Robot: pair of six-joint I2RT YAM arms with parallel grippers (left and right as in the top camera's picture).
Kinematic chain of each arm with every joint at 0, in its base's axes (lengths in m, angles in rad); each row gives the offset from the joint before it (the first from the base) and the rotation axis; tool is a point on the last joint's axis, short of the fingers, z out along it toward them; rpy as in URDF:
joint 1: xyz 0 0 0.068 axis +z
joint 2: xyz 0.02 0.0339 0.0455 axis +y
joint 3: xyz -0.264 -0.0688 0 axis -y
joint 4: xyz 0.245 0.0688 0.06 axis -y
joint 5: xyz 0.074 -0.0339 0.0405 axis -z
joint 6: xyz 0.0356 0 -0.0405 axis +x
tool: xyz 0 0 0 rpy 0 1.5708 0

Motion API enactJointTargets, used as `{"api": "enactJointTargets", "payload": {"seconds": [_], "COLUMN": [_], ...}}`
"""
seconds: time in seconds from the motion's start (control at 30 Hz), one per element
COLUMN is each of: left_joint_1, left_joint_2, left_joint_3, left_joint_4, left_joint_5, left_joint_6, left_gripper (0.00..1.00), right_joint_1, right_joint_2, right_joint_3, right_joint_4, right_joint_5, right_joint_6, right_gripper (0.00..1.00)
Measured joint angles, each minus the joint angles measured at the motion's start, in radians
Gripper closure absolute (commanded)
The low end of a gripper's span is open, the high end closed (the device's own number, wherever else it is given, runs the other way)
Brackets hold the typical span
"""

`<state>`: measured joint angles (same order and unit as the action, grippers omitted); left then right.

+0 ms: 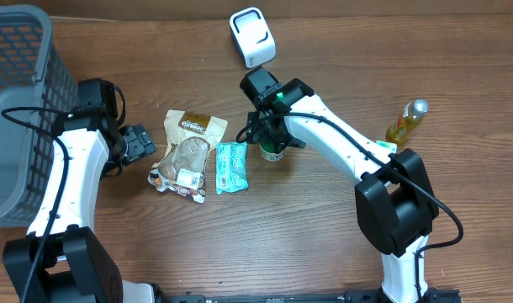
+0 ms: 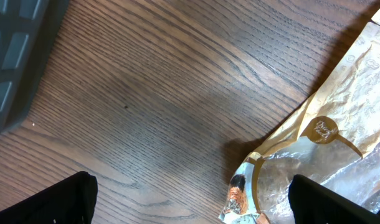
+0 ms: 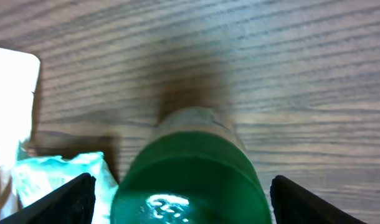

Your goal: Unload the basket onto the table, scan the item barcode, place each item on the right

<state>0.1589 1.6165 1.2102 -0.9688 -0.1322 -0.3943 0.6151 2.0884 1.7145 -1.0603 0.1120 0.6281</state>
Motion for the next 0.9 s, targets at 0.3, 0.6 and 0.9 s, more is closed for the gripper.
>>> {"api": "enactJointTargets", "payload": {"seconds": [0.3, 0.6, 0.9], "left_joint_1": [0.0, 0.0, 0.0], "left_joint_2": [0.0, 0.0, 0.0], "left_joint_3": [0.0, 0.0, 0.0], "left_joint_4": [0.0, 0.0, 0.0], "left_joint_5": [0.0, 0.0, 0.0], "left_joint_6": [0.0, 0.0, 0.0], "left_gripper": [0.01, 0.01, 0.0], "right_joint_1": [0.0, 0.0, 0.0], "right_joint_2": [0.0, 0.0, 0.0], "right_joint_3": [0.0, 0.0, 0.0], "right_joint_4": [0.02, -0.006, 0.016], "right_joint_5": [0.012, 0.023, 0.023], "right_joint_6": [0.0, 0.002, 0.001], "right_gripper": [0.14, 0.09, 0.11]}}
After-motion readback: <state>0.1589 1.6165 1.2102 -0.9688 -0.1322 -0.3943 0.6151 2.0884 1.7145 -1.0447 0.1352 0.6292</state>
